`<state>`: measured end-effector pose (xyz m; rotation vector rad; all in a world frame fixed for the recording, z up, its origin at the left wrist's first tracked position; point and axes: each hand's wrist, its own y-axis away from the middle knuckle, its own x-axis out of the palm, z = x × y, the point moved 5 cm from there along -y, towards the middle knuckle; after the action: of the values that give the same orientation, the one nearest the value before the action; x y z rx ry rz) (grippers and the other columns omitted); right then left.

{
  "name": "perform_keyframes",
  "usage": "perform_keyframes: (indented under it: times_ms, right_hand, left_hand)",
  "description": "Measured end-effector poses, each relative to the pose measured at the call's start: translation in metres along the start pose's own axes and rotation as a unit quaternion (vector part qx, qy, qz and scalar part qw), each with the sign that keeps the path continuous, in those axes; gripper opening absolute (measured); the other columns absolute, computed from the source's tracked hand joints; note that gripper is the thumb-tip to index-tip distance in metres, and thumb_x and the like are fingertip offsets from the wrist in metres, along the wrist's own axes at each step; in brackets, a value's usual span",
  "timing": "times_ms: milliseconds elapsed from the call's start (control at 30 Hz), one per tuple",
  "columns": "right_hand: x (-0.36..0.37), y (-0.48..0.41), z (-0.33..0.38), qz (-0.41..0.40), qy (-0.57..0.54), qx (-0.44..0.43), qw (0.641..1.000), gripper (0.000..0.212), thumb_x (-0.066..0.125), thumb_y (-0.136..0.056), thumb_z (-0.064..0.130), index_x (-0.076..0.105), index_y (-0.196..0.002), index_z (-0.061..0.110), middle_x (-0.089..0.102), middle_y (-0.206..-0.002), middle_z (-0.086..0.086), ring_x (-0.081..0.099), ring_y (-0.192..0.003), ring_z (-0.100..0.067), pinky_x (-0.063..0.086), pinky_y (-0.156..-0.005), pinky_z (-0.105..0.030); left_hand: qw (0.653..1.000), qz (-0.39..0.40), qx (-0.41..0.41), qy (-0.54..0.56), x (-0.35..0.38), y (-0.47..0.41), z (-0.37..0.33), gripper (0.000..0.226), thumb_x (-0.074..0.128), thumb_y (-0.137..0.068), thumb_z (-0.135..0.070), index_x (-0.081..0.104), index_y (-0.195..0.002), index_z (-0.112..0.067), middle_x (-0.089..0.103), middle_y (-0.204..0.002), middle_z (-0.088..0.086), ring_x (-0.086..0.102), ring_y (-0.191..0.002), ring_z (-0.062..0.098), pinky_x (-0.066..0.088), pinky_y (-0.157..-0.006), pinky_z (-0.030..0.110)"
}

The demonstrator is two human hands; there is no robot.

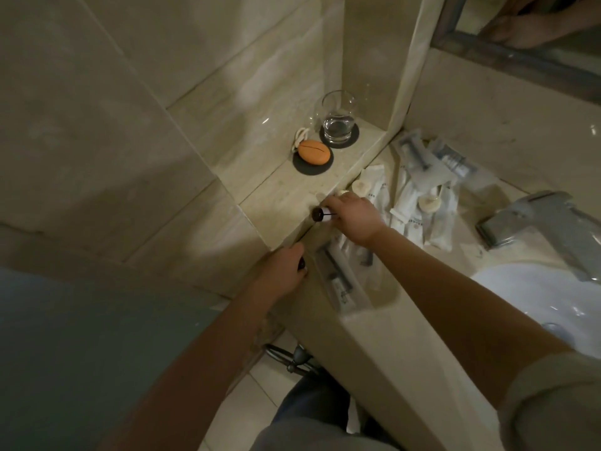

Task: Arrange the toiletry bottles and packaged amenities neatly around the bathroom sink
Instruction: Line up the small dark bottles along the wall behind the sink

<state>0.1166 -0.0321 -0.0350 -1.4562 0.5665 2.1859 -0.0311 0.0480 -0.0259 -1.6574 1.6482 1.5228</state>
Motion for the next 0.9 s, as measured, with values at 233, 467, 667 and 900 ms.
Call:
perform_keyframes:
  times_ms: [233, 467, 667, 900]
  right_hand:
    - [-0.033, 0.069, -0.018, -0.061, -0.208, 0.077, 0.973, 0.03, 0.065, -0.086, 0.028, 0.055, -0.108, 0.01, 0.058, -0.092, -0.006, 0.054, -0.081, -0.022, 0.043, -0.071, -0.034]
    - [-0.06, 0.168, -0.069, -0.142, -0.307, 0.216, 0.916, 0.024, 0.078, -0.073, 0.031, 0.062, -0.085, 0.018, 0.058, -0.07, 0.011, 0.053, -0.063, -0.005, 0.04, -0.061, -0.021]
    - [-0.093, 0.283, -0.118, -0.21, -0.293, 0.333, 0.871, 0.022, 0.074, -0.076, 0.029, 0.061, -0.087, 0.015, 0.06, -0.072, 0.004, 0.052, -0.062, -0.011, 0.04, -0.055, -0.018]
    - [-0.134, 0.428, -0.177, -0.282, -0.226, 0.441, 0.822, 0.018, 0.072, -0.077, 0.02, 0.06, -0.091, 0.018, 0.06, -0.079, 0.005, 0.057, -0.072, -0.015, 0.043, -0.062, -0.021]
  left_hand:
    - [0.995, -0.015, 0.004, 0.103, -0.019, 0.001, -0.023, 0.015, 0.054, -0.092, -0.025, 0.044, -0.097, -0.015, 0.052, -0.093, 0.005, 0.052, -0.085, 0.018, 0.042, -0.067, 0.027]
    - [0.991, -0.044, 0.094, 0.086, -0.024, -0.014, -0.1, 0.019, 0.061, -0.088, -0.025, 0.049, -0.098, -0.014, 0.056, -0.094, 0.006, 0.052, -0.081, 0.018, 0.04, -0.069, 0.028]
    - [0.968, -0.001, 0.243, 0.053, 0.009, -0.009, -0.224, 0.019, 0.06, -0.087, -0.024, 0.052, -0.096, -0.008, 0.056, -0.09, 0.006, 0.05, -0.079, 0.02, 0.035, -0.067, 0.027]
    - [0.913, 0.047, 0.405, -0.001, 0.064, 0.018, -0.387, 0.025, 0.063, -0.083, -0.018, 0.057, -0.106, -0.01, 0.063, -0.105, 0.008, 0.057, -0.095, 0.023, 0.036, -0.073, 0.023]
